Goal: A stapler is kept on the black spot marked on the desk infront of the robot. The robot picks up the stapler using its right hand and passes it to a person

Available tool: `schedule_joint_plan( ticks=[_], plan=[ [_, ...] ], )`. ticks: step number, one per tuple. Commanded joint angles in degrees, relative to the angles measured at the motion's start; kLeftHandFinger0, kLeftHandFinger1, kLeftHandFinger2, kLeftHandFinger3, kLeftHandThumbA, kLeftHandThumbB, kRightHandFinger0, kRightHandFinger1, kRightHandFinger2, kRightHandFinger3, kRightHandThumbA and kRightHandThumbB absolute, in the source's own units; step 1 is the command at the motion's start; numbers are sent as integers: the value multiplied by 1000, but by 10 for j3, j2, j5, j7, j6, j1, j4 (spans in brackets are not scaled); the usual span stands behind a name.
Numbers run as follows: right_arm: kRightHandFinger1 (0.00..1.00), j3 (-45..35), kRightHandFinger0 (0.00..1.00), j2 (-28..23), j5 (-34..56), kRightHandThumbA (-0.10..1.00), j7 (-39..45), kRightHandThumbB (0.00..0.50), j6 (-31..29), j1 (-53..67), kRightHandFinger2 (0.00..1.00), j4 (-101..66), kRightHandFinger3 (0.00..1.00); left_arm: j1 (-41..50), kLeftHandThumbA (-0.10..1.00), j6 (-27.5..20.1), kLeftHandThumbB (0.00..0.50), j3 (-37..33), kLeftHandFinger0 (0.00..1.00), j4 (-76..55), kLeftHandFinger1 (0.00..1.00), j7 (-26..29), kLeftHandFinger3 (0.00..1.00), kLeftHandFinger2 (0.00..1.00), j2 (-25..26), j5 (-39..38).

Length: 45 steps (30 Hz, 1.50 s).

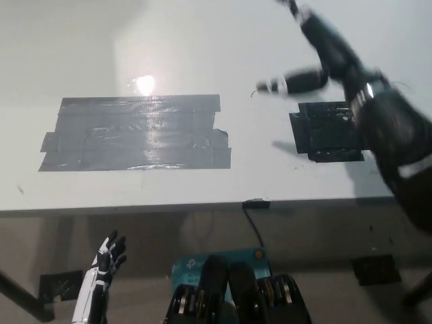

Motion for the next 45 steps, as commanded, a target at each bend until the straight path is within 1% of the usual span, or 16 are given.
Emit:
schedule_joint_plan(
  ticks=[1, 2, 4, 9, 13, 15, 17, 19, 22, 24, 27, 30, 33, 36, 39, 45],
  plan=[
    [1000, -129, 1000, -127, 67, 1000, 39, 331, 67, 226, 1000, -546, 1000, -14, 1000, 5, 467, -8, 1000, -12, 1000, -14, 1000, 1000, 13, 6],
    [1000, -127, 1000, -123, 66, 1000, 34, 332, 58, 253, 1000, -547, 1000, -24, 1000, 6, 472, -6, 1000, -10, 1000, -13, 1000, 1000, 14, 6],
    [1000, -119, 1000, -118, 48, 1000, 24, 302, 16, 311, 1000, -538, 1000, -42, 1000, 8, 481, -6, 1000, -2, 1000, -11, 1000, 1000, 11, 5],
    [1000, -117, 1000, -94, 22, 1000, 6, 280, -20, 376, 1000, -518, 1000, -63, 1000, 9, 455, -9, 1000, 5, 1000, -13, 1000, 1000, 15, 9],
    [1000, -120, 1000, -59, 36, 1000, -18, 192, -89, 429, 1000, -495, 1000, -69, 1000, 13, 452, -7, 1000, 5, 1000, -13, 1000, 1000, 17, 9],
    [1000, -120, 1000, -44, 35, 1000, -20, 192, -102, 441, 1000, -483, 1000, -69, 1000, 14, 456, -8, 1000, 5, 1000, -12, 1000, 1000, 17, 11],
    [1000, -117, 1000, -15, 37, 1000, -29, 220, -115, 458, 1000, -456, 1000, -66, 1000, 17, 447, -8, 1000, 1, 1000, -10, 1000, 1000, 17, 14],
    [1000, -115, 1000, 25, 31, 1000, -43, 193, -138, 471, 1000, -396, 1000, -63, 1000, 14, 445, -10, 1000, -1, 1000, -10, 1000, 1000, 18, 16],
    [1000, -123, 1000, 66, 39, 1000, -50, 203, -167, 481, 1000, -311, 1000, -57, 1000, 11, 457, -11, 1000, -1, 1000, -10, 1000, 1000, 17, 12],
    [1000, -131, 1000, 87, 50, 1000, -43, 171, -182, 485, 1000, -240, 1000, -54, 1000, 10, 463, -13, 1000, 0, 1000, -12, 1000, 1000, 17, 11],
    [1000, -140, 1000, 95, 56, 1000, -27, 142, -195, 483, 1000, -176, 1000, -47, 1000, 10, 454, -16, 1000, -3, 1000, -11, 1000, 1000, 17, 15],
    [1000, -146, 1000, 101, 48, 1000, -20, 194, -201, 486, 1000, -132, 1000, -36, 1000, 8, 449, -18, 1000, -6, 1000, -12, 1000, 1000, 17, 16],
    [1000, -148, 1000, 101, 44, 1000, -11, 195, -211, 496, 1000, -120, 1000, -24, 1000, 8, 447, -22, 1000, -10, 1000, -15, 1000, 1000, 15, 14],
    [1000, -148, 1000, 104, 52, 1000, -5, 173, -221, 500, 1000, -105, 1000, -13, 1000, 12, 438, -24, 1000, -18, 1000, -14, 1000, 1000, 14, 17],
    [1000, -145, 1000, 106, 49, 1000, -1, 192, -223, 504, 1000, -100, 1000, -5, 1000, 19, 452, -24, 1000, -25, 1000, -14, 1000, 1000, 14, 17],
    [1000, -144, 1000, 109, 49, 1000, 4, 201, -232, 507, 1000, -90, 1000, 7, 1000, 26, 459, -23, 1000, -40, 1000, -15, 1000, 1000, 15, 18]
  ],
)
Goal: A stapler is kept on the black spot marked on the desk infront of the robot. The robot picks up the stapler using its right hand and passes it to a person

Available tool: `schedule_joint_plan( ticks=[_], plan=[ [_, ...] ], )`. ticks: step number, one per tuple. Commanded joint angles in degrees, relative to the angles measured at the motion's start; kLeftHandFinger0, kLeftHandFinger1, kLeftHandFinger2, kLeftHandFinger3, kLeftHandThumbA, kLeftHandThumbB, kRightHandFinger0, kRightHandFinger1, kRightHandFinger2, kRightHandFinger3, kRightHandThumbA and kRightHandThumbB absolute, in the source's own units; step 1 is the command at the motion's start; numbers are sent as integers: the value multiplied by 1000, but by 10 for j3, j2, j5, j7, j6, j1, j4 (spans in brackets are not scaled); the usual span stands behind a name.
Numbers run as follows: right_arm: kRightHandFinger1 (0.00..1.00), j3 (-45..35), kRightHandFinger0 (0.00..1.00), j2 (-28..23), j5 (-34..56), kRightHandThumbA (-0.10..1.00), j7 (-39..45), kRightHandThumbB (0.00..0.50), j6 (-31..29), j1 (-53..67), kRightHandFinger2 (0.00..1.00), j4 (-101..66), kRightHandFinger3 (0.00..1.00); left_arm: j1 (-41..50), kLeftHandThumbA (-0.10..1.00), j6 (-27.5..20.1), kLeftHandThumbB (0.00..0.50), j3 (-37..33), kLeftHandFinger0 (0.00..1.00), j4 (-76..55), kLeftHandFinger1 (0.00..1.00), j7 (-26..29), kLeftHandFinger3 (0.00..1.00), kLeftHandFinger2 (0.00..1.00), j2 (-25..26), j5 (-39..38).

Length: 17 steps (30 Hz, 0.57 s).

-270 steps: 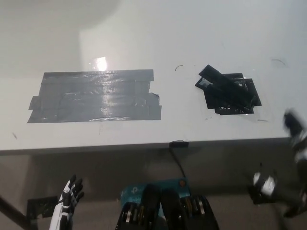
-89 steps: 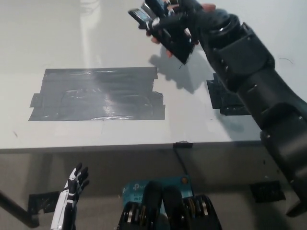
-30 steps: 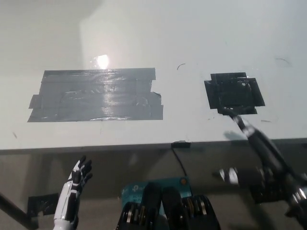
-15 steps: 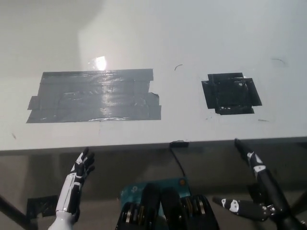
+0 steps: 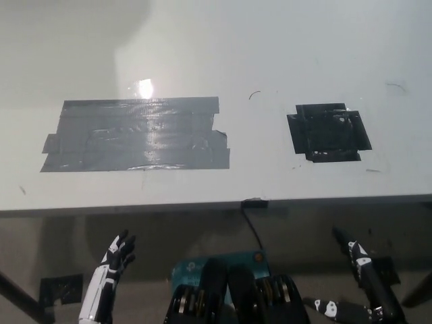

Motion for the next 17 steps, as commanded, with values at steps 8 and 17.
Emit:
schedule_joint_plan(
  ticks=[8, 17],
  plan=[
    [1000, -6, 1000, 7, 8, 1000, 20, 203, -32, -12, 1000, -5, 1000, 5, 1000, -1, 465, 7, 1000, -17, 1000, -5, 1000, 1000, 11, -3],
    [1000, -4, 1000, 6, 1, 1000, 22, 206, -28, -2, 1000, -13, 1000, 12, 1000, -8, 484, 8, 1000, -12, 1000, 13, 1000, 1000, 12, 34]
  ],
)
